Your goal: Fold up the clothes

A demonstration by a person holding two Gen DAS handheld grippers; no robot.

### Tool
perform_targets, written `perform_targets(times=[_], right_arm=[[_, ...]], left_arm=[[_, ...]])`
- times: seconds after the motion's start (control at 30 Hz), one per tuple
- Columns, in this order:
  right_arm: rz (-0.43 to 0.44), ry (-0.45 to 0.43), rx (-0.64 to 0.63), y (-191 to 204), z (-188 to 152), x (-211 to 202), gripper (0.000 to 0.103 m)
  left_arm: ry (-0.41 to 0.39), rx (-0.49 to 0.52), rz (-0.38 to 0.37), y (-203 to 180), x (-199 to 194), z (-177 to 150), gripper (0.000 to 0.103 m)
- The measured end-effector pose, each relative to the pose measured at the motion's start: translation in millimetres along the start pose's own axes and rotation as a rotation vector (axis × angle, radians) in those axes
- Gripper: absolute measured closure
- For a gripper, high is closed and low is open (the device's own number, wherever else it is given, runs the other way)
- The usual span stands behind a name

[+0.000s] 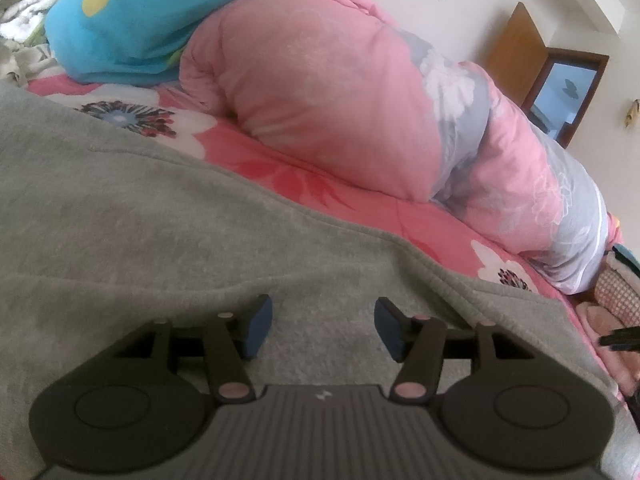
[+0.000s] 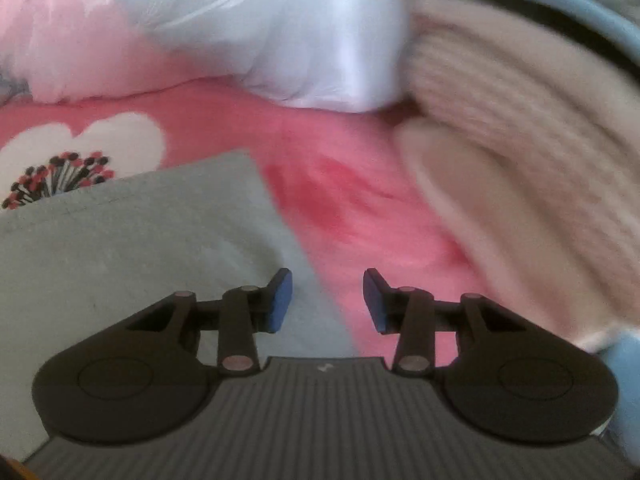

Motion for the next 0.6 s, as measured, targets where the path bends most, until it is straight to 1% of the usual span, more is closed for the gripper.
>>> perform_targets(times=[0.07, 0.1, 0.2, 0.27, 0.33, 0.37, 0.47, 0.5, 0.6], right_arm=[[0.128, -0.071, 0.005, 6, -10, -47, 0.064], [0.197, -0.103, 0.005, 18, -12, -66, 0.064], [0.412, -0.157, -0.036, 54, -27, -133, 0.064], [0.56, -0.172, -0.113, 85, -43, -169, 0.063], [0.666, -0.134, -0.217, 119, -65, -192, 0.063], [0.69, -0.108, -0.267, 137, -77, -198, 0.063], [0.681, -0.042, -0.379, 178, -112, -199, 0.063], [0.651, -0.028, -0.417, 190, -122, -196, 0.063], [0.546, -0.011, -0.505, 207, -150, -190, 0.062]], left_arm=[[0.0, -0.004, -0.002, 1, 0, 0, 0.045], [0.0, -0.005, -0.003, 1, 0, 0, 0.045], [0.001, -0.01, -0.003, 1, -1, 0, 0.045], [0.004, -0.013, -0.002, 1, -1, 0, 0.045], [0.008, -0.016, -0.001, 1, -2, 1, 0.045], [0.008, -0.017, 0.0, 1, -2, 1, 0.045], [0.009, -0.016, 0.003, 1, -2, 1, 0.044], [0.008, -0.015, 0.004, 1, -2, 1, 0.044], [0.008, -0.01, 0.004, 0, -2, 1, 0.043]])
Point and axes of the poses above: each gripper's, at about its wrist camera, not at the fingertips, and x roughly the way its jaws point, y to its left, z to its top, the point moved 1 cm from there along x, roughly the way its jaws point, and after that the axes turned 11 degrees about z, right-handed, at the moved point
